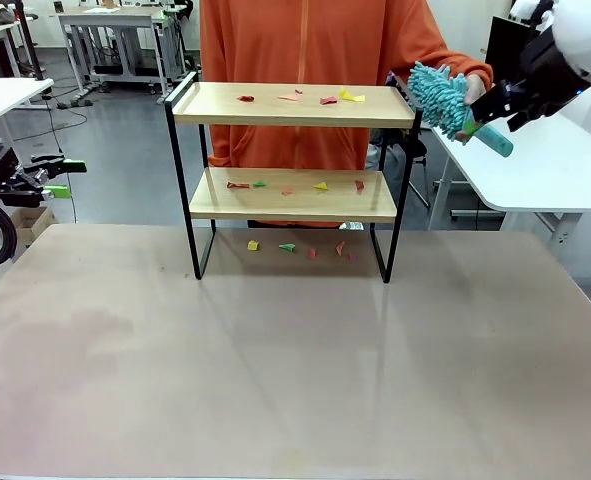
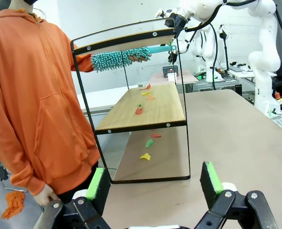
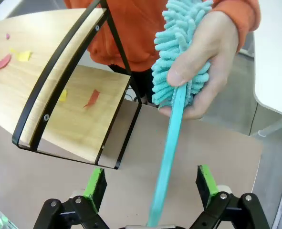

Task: Clean the shelf.
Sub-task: Pick up the Duster handed by the human.

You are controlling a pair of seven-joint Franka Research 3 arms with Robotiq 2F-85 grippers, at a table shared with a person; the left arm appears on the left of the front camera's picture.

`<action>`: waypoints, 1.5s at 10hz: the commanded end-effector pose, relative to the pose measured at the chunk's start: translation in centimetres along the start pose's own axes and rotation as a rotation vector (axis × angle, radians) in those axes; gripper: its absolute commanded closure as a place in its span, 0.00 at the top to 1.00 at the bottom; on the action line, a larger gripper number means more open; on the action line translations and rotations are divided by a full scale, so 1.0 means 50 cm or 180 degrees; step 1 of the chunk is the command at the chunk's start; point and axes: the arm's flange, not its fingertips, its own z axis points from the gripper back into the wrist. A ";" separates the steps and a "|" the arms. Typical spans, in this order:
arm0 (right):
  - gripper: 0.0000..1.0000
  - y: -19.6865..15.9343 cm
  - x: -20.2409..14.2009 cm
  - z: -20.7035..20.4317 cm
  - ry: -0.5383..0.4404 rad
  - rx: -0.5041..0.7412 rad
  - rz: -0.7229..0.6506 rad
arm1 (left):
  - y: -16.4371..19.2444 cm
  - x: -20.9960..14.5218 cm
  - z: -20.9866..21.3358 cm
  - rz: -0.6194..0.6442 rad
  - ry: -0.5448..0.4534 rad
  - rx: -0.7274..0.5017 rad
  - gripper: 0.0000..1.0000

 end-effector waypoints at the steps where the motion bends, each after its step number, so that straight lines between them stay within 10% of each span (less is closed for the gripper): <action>1: 1.00 -0.005 0.005 0.026 -0.0093 0.0000 -0.0047 | -0.004 0.006 -0.005 0.0004 0.0027 -0.0029 1.00; 15: 1.00 0.020 0.008 -0.027 0.0103 -0.0617 -0.0158 | -0.004 0.006 -0.005 0.0004 0.0027 -0.0029 1.00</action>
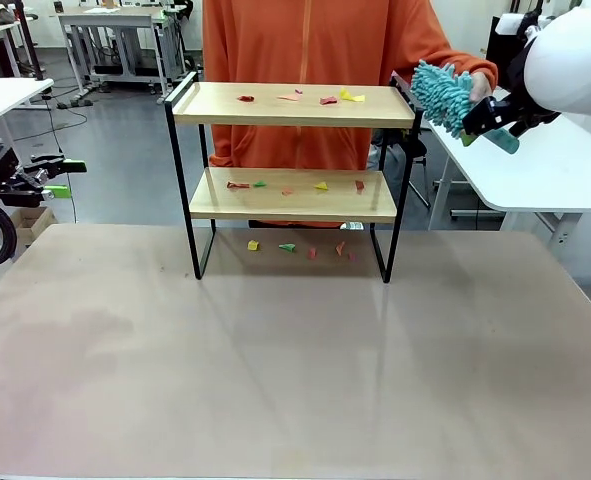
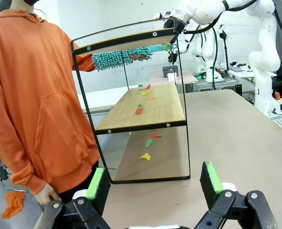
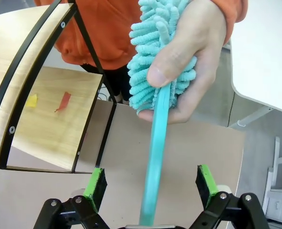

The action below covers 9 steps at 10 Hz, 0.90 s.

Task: Clean the shelf.
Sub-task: Pick up the Duster handed by the human.

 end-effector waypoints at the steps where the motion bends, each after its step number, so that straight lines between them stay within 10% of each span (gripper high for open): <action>1: 1.00 0.002 0.012 0.018 0.0032 -0.0157 -0.0089 | -0.004 0.006 -0.005 0.0004 0.0027 -0.0029 1.00; 4: 1.00 0.006 0.022 0.020 0.0030 -0.0152 -0.0077 | -0.004 0.006 -0.005 0.0004 0.0027 -0.0029 1.00; 5: 0.40 0.008 0.022 0.020 0.0055 -0.0151 -0.0068 | -0.004 0.006 -0.005 0.0004 0.0027 -0.0029 1.00; 6: 0.40 0.008 0.022 0.021 0.0085 -0.0144 -0.0079 | -0.004 0.006 -0.005 0.0004 0.0027 -0.0029 1.00; 7: 0.00 0.009 0.023 0.023 0.0108 -0.0139 -0.0084 | -0.004 0.006 -0.005 0.0004 0.0027 -0.0029 1.00; 8: 0.35 0.008 0.023 0.028 0.0126 -0.0118 -0.0089 | -0.004 0.006 -0.005 0.0004 0.0027 -0.0029 1.00; 9: 0.00 0.005 0.023 0.034 0.0133 -0.0125 -0.0093 | -0.004 0.006 -0.005 0.0004 0.0027 -0.0029 1.00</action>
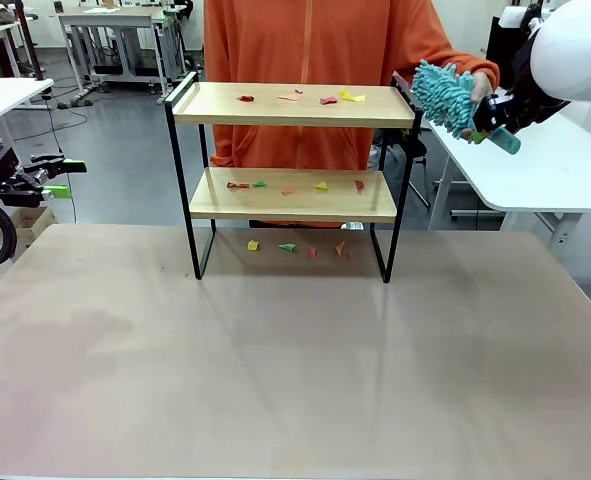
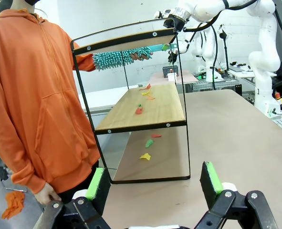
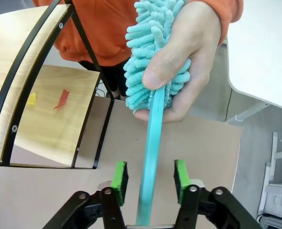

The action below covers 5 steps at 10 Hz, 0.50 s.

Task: Clean the shelf.
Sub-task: Pick up the Duster handed by the human.

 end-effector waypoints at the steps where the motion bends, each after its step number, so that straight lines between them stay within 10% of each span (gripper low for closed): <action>1: 0.00 0.004 0.011 0.019 0.0045 -0.0081 -0.0085 | -0.004 0.006 -0.005 0.0004 0.0027 -0.0029 1.00; 5: 0.00 0.002 0.008 0.024 0.0174 -0.0208 -0.0225 | -0.004 0.006 -0.005 0.0004 0.0027 -0.0029 1.00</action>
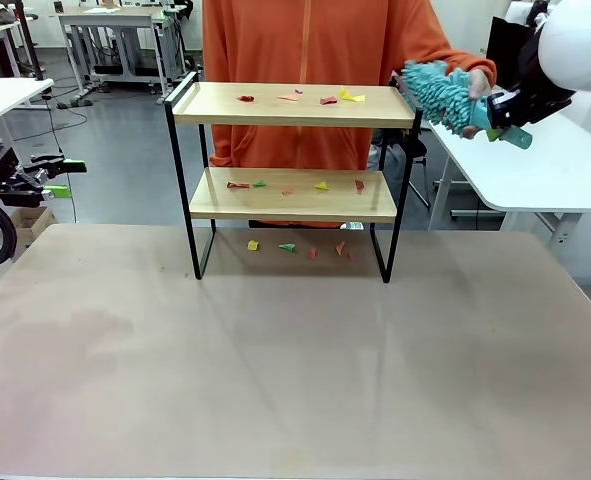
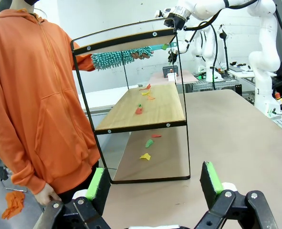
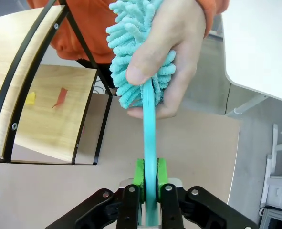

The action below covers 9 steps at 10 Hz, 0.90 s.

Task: Clean the shelf.
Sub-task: Pick up the Duster handed by the human.

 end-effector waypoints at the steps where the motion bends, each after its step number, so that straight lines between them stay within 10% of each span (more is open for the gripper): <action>1: 0.00 0.012 0.008 0.004 0.0120 -0.0208 -0.0171 | -0.004 0.006 -0.005 0.0004 0.0027 -0.0029 1.00; 9: 0.00 -0.001 -0.005 -0.003 0.0083 -0.0090 -0.0136 | -0.004 0.006 -0.005 0.0004 0.0027 -0.0029 1.00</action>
